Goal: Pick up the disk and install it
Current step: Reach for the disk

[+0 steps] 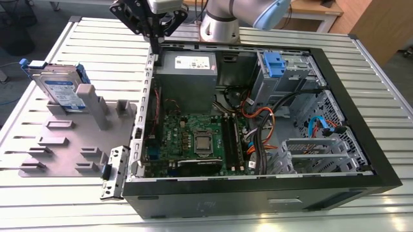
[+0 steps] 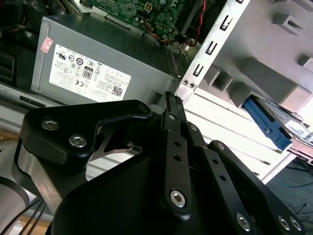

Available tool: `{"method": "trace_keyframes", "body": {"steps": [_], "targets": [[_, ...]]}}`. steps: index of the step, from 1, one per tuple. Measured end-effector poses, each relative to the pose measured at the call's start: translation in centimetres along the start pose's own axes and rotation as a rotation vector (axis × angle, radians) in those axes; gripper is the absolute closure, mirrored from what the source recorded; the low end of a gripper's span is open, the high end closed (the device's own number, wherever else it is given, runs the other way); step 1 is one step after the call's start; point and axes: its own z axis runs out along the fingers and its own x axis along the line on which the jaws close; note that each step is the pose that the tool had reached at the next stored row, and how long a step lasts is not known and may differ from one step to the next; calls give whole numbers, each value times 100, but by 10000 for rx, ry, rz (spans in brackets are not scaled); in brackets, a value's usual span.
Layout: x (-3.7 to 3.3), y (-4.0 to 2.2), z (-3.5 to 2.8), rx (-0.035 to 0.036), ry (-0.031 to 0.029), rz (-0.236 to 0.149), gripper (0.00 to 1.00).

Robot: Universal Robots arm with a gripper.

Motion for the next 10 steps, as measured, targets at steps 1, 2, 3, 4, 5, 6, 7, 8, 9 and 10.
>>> {"method": "trace_keyframes", "body": {"steps": [1,2,3,4,5,6,7,8,9,10], "targets": [[3,0,0,1,0,0,89],[6,0,0,1,0,0,89],[10,0,0,2,0,0,89],[12,0,0,2,0,0,89],[15,0,0,3,0,0,89],[18,-1,-1,3,0,0,89],[20,-1,-1,3,0,0,89],[23,-1,-1,3,0,0,89],[25,-1,-1,4,0,0,89],[27,-1,-1,5,0,0,89]]}}
